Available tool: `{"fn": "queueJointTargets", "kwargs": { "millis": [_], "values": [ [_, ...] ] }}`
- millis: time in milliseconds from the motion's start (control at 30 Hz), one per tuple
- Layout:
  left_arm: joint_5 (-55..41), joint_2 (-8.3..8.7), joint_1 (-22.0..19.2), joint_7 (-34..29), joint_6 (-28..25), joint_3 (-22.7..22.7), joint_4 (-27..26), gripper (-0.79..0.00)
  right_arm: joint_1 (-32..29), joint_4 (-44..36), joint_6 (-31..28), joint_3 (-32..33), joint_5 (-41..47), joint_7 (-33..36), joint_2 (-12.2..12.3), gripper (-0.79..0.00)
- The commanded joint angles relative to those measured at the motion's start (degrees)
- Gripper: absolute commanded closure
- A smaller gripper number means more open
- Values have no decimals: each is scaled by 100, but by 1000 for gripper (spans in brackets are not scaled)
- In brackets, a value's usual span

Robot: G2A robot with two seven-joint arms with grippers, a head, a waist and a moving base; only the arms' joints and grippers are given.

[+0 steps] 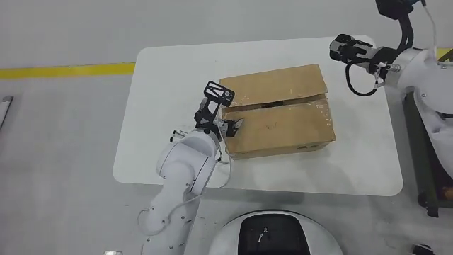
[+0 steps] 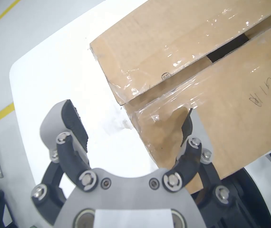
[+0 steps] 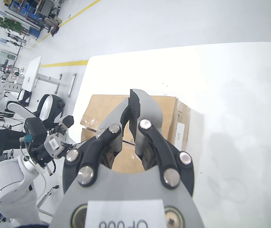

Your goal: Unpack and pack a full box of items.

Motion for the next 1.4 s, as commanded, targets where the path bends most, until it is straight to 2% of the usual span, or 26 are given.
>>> {"fn": "queueJointTargets", "kwargs": {
  "millis": [0,133,267,400,500,600,900,1133,1367],
  "values": [
    [142,3,3,-18,16,40,9,-785,-170,-107,-343,65,153,-276,-5,0],
    [211,-4,12,-5,90,88,35,-785,-659,-199,-931,252,797,-1097,-51,0],
    [236,-7,24,60,97,114,16,-785,-1148,-298,-1645,57,606,-1887,-91,0],
    [115,-17,50,-54,247,57,41,-785,-1422,-169,-2245,-425,-1056,-2772,-109,0],
    [112,-20,32,-50,253,60,42,-785,-1471,138,-2399,-856,-1518,-3306,-180,0],
    [141,-21,38,-74,254,74,-7,-785,-1377,460,-2505,-1151,-1976,-3531,-233,0],
    [193,-7,245,-133,276,13,-302,-785,-1183,1049,-2532,-1561,-2300,-3596,-371,0],
    [325,61,866,-217,192,-231,-984,-785,-1137,1089,-2494,-1582,-2253,-3572,-439,0],
    [387,92,1547,-27,818,-686,-1826,-785,-1125,1045,-2405,-1540,-2105,-3564,-470,0]
  ]
}}
